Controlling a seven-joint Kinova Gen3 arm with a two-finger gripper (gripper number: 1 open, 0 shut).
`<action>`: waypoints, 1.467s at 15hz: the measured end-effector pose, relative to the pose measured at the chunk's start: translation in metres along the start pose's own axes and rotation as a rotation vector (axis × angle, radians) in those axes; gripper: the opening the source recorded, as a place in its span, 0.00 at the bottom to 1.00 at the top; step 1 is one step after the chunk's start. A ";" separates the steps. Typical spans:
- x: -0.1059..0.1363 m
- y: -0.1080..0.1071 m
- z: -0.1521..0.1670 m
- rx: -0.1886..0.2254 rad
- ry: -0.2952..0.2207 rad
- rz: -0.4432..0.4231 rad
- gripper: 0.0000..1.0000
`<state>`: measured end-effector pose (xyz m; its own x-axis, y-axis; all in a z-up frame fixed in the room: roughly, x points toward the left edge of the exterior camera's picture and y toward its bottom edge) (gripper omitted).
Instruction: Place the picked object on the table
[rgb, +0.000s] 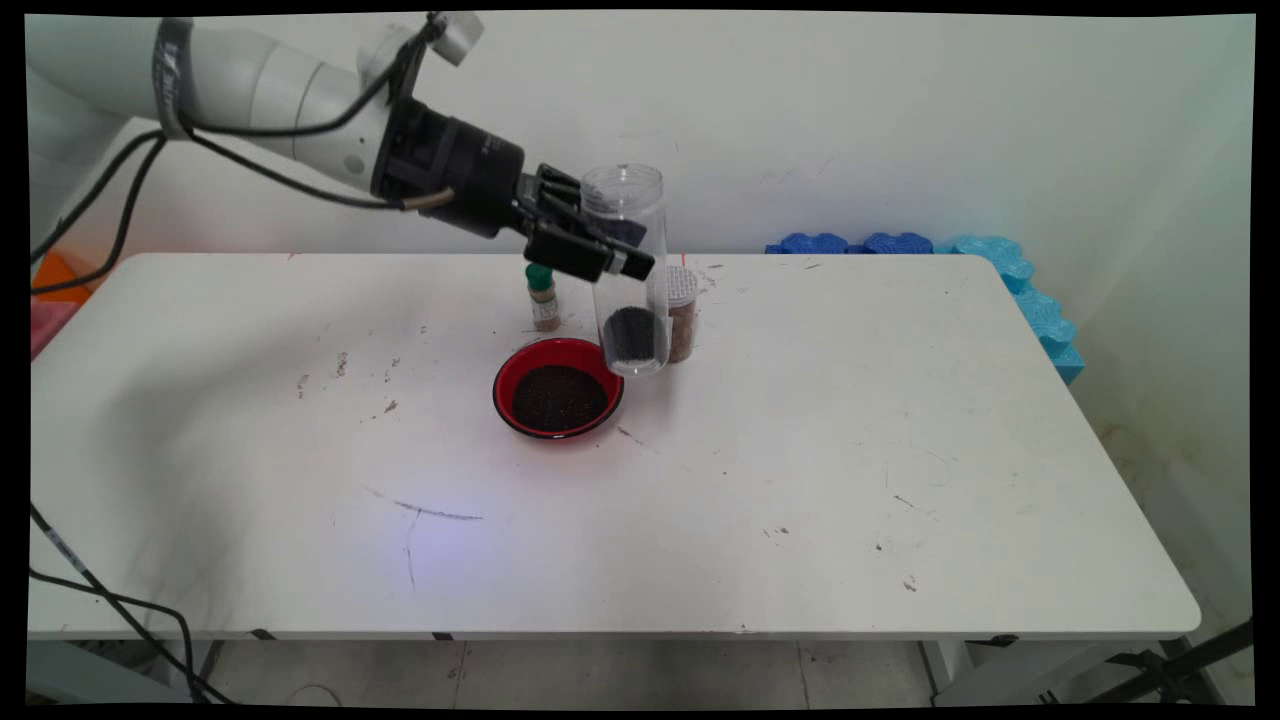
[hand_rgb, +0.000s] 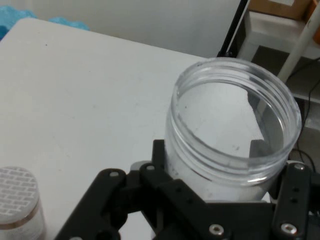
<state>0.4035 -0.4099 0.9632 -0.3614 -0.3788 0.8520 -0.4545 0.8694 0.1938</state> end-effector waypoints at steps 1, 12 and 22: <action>-0.003 0.002 0.002 0.000 0.001 0.009 0.00; -0.049 0.024 0.030 -0.009 -0.017 0.074 0.00; -0.090 0.035 0.053 -0.016 -0.039 0.093 0.00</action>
<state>0.3767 -0.3626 0.8674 -0.4328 -0.3082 0.8472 -0.4049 0.9061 0.1228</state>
